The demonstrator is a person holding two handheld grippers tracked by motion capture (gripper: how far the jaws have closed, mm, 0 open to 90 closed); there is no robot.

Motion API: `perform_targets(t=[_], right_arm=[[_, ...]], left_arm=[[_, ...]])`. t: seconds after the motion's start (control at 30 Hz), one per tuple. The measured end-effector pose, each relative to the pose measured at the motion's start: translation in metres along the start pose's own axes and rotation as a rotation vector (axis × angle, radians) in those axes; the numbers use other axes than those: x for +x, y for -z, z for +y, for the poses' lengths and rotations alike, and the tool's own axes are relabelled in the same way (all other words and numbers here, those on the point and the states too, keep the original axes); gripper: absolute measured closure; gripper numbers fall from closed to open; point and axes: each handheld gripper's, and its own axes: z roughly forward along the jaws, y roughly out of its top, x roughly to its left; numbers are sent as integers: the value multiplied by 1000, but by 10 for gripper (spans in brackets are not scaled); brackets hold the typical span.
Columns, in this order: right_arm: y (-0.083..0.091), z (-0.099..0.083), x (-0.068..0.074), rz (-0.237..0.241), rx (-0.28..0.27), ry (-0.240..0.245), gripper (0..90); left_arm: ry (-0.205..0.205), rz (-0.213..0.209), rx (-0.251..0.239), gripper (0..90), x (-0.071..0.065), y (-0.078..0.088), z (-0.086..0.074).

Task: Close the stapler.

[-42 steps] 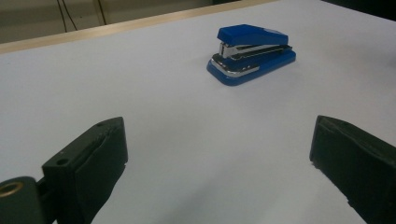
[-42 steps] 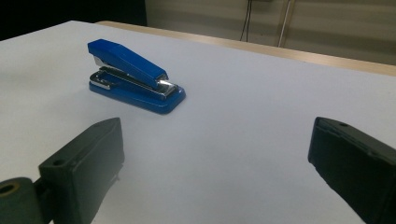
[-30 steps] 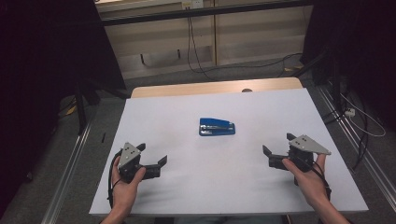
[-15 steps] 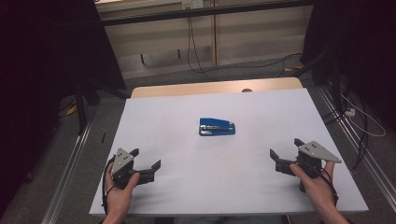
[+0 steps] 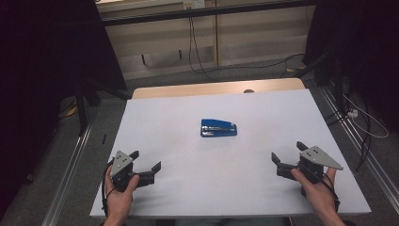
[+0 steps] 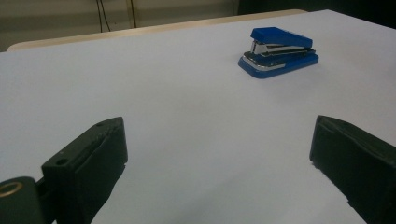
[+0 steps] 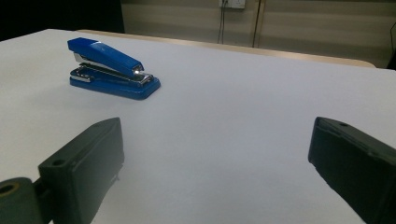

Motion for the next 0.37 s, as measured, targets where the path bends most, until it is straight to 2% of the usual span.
perform_targets(t=[0.07,0.37], right_arm=[[-1,1,0,-3,-5,-2,33],[-2,1,0,4,-2,1,33]], left_arm=[[-5,0,14,43,1,0,0],[2,-12,19,43,1,-1,0]])
